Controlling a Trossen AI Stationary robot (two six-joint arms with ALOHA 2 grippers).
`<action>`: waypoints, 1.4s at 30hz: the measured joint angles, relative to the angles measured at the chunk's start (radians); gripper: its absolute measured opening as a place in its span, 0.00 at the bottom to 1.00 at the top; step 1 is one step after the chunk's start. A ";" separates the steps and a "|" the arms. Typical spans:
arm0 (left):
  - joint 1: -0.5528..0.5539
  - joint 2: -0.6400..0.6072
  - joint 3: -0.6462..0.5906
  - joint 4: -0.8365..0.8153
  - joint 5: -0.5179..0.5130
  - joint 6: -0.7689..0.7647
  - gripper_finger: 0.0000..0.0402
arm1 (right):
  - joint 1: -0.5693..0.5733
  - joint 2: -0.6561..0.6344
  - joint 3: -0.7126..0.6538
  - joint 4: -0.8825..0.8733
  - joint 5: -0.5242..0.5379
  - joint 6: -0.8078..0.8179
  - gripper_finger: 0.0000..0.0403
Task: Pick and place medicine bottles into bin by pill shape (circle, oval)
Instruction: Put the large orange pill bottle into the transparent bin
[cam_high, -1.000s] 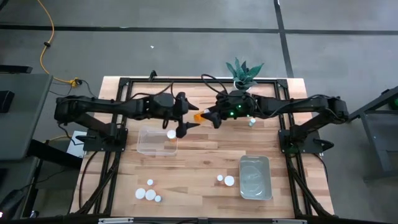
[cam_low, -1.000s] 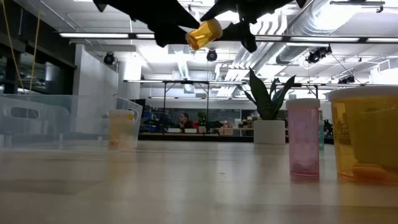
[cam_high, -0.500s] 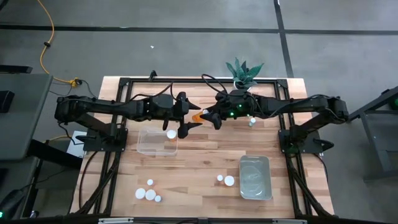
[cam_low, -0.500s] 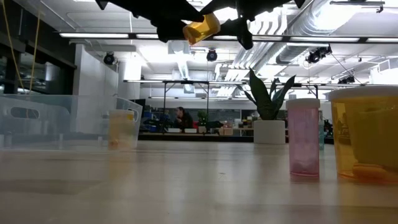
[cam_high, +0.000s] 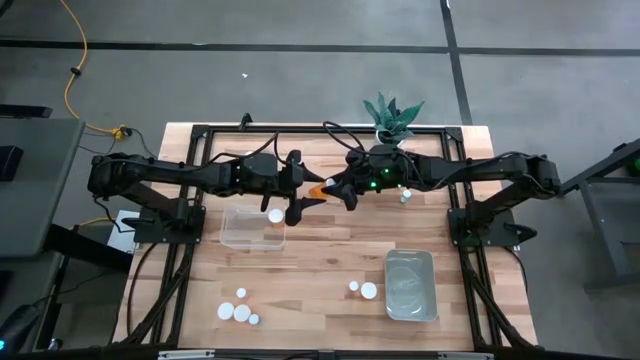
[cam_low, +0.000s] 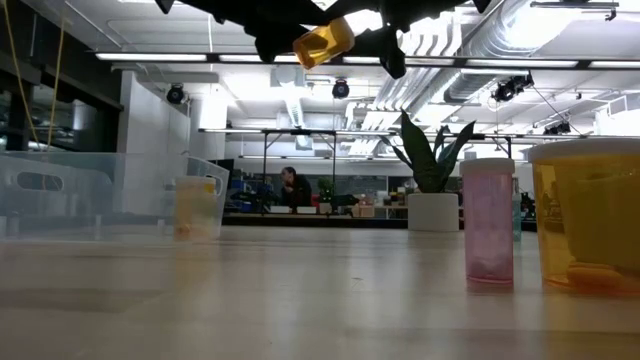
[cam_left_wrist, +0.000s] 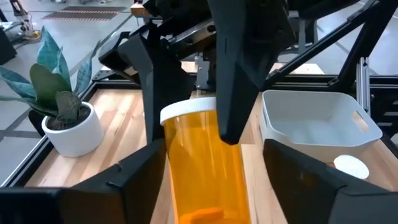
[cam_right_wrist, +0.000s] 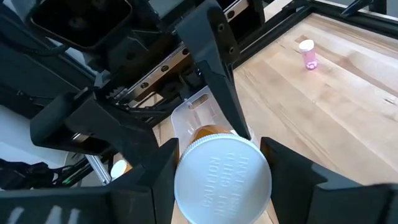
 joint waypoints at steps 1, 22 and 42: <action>0.000 0.004 0.000 0.001 0.000 0.000 0.59 | 0.000 0.000 0.000 0.000 -0.001 0.000 0.44; -0.003 0.007 -0.001 -0.007 0.063 -0.131 0.56 | 0.002 0.000 -0.001 0.040 -0.019 -0.019 0.44; -0.003 0.007 -0.001 -0.002 0.057 -0.135 0.43 | 0.000 0.000 -0.001 0.063 -0.026 -0.031 0.44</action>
